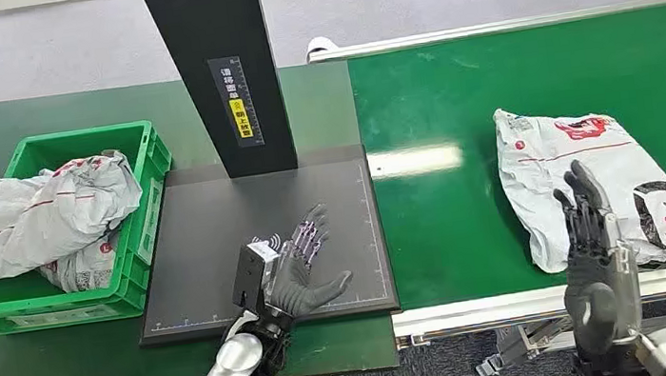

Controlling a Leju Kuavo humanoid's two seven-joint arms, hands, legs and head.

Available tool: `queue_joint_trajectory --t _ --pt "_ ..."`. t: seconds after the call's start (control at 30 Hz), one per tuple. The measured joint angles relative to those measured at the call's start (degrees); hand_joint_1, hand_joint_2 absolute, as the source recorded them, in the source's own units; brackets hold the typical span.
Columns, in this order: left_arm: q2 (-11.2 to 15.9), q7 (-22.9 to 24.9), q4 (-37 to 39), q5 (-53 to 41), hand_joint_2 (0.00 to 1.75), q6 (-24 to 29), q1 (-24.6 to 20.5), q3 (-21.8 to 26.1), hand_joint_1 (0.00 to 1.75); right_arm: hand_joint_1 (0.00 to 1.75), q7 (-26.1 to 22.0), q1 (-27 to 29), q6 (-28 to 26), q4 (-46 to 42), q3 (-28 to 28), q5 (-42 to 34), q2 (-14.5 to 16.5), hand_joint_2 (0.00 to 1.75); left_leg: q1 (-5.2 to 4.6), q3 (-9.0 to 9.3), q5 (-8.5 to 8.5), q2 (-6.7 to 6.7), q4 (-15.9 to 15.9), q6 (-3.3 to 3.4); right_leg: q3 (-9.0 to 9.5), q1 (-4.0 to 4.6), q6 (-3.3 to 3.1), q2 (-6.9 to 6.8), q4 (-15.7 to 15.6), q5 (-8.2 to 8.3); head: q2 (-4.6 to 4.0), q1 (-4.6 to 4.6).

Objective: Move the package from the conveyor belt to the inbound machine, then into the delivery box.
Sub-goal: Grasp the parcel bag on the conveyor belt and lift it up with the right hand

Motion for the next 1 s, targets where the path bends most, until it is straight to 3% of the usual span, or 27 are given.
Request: queue_joint_trajectory --t 0.13,0.27,0.37,0.47,0.77,0.83,1.0 --pt "1.08 -1.13 0.14 0.92 1.75 0.34 0.21 -0.19 0.0 0.0 -0.69 2.99 -0.13 -0.09 0.86 -7.2 -3.18 0.0 0.0 -0.01 -0.03 0.01 -0.01 0.01 0.01 0.0 0.02 0.0 0.0 -0.02 0.0 0.01" --pt "2.89 -2.25 -0.9 2.31 1.75 0.64 1.09 -0.25 0.0 0.0 0.55 3.11 -0.54 2.58 0.43 -18.26 -7.54 1.75 -0.01 -0.02 -0.02 0.1 -0.01 0.02 0.02 -0.01 0.02 0.03 0.0 -0.01 0.01 0.0" --pt "3.88 -0.35 -4.34 2.95 1.75 1.62 1.85 -0.21 0.0 0.0 3.32 -2.28 2.64 8.89 -3.3 -19.73 -11.72 1.75 -0.04 0.01 0.02 0.15 0.01 0.07 0.07 -0.06 0.07 0.07 0.0 0.07 0.01 0.03" --pt "4.71 1.71 -8.58 3.09 1.75 2.52 2.9 0.09 0.0 0.0 6.26 -10.21 6.69 16.01 -6.77 -15.44 -13.76 1.75 -0.11 0.1 0.05 0.18 0.03 0.1 0.11 -0.11 0.12 0.13 0.0 0.14 0.01 0.02" --pt "5.75 3.95 -18.42 -1.02 1.75 0.36 8.75 3.67 0.0 0.0 15.17 -33.05 6.29 40.7 -7.12 13.38 -17.95 1.75 -0.1 0.07 0.07 0.13 0.03 0.09 0.09 -0.1 0.13 0.1 0.01 0.12 0.0 -0.01" --pt "5.87 3.66 -19.17 -1.51 1.75 -0.25 9.68 4.61 0.0 0.0 15.86 -36.26 5.24 46.44 -6.8 17.89 -18.85 1.75 -0.1 0.04 0.07 0.09 0.03 0.1 0.08 -0.1 0.13 0.07 0.01 0.12 0.0 0.0" --pt "6.12 3.42 -20.15 -2.0 1.75 -0.65 10.68 5.95 0.0 0.0 16.48 -40.09 4.5 55.09 -6.27 19.94 -19.89 1.75 -0.11 0.0 0.06 -0.03 0.04 0.1 0.06 -0.11 0.13 0.01 0.01 0.11 0.0 0.0"
